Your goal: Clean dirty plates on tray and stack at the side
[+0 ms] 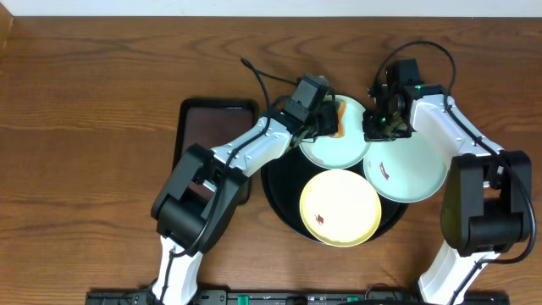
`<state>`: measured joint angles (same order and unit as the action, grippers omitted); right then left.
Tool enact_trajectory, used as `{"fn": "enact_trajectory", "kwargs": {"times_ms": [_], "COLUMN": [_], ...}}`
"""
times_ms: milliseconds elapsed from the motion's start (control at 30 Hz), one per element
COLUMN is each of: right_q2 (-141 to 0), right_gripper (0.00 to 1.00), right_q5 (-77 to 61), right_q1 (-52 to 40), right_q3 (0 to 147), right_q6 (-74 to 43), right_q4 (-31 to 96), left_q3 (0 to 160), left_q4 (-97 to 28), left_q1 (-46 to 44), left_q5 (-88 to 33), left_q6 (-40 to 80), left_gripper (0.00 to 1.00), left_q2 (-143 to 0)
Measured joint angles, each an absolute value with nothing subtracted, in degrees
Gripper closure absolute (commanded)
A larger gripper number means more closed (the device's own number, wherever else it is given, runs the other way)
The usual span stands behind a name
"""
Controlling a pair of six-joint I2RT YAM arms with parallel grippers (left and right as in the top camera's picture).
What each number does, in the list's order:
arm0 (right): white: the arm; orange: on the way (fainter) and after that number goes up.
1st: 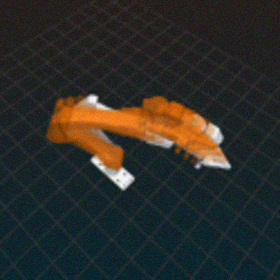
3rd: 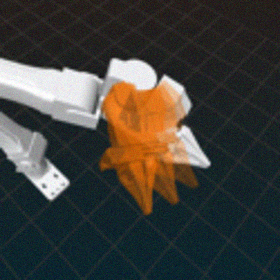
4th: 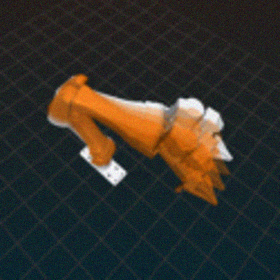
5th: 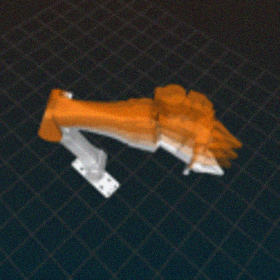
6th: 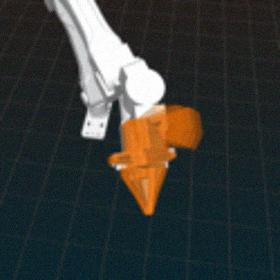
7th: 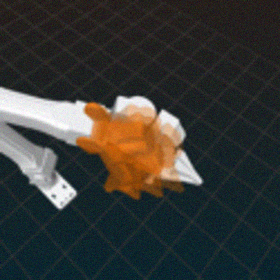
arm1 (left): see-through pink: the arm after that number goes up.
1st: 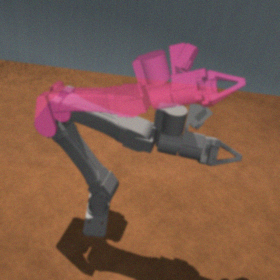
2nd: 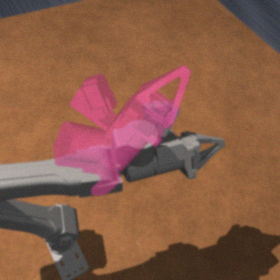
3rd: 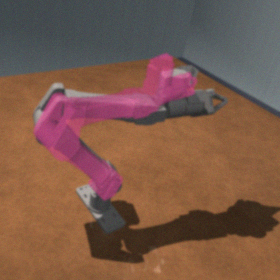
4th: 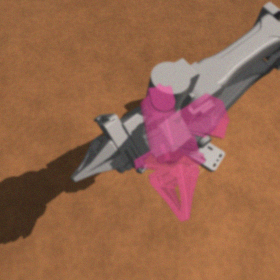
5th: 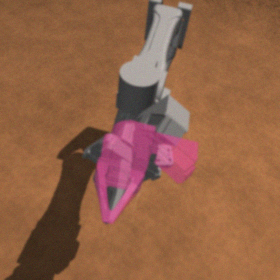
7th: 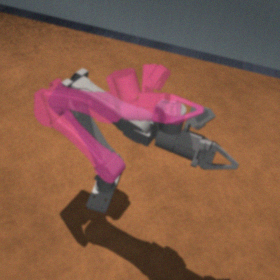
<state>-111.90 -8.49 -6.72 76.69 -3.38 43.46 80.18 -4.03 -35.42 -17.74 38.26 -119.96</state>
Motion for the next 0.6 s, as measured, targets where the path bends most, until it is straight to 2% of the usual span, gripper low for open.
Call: {"fn": "enact_trajectory", "kwargs": {"times_ms": [100,333,600], "right_q2": [-111.9,-111.9,-111.9], "right_gripper": [0.99,0.99,0.99], "right_q5": [-8.5,-8.4,-8.6], "right_q1": [-6.7,-6.7,-6.8], "right_q3": [76.7,76.4,76.4], "right_q6": [-3.4,-3.4,-3.4], "right_q4": [43.4,43.5,43.9], "left_q3": [80.2,81.2,84.6], "left_q4": [-4.1,-13.2,-24.5], "left_q1": [-35.4,-35.2,-34.8], "left_q5": [-17.6,-12.1,-2.3], "left_q6": [39.3,41.3,36.8], "left_gripper": [0.93,0.93,0.93], "left_q2": [-120.2,-121.8,-121.8]}}
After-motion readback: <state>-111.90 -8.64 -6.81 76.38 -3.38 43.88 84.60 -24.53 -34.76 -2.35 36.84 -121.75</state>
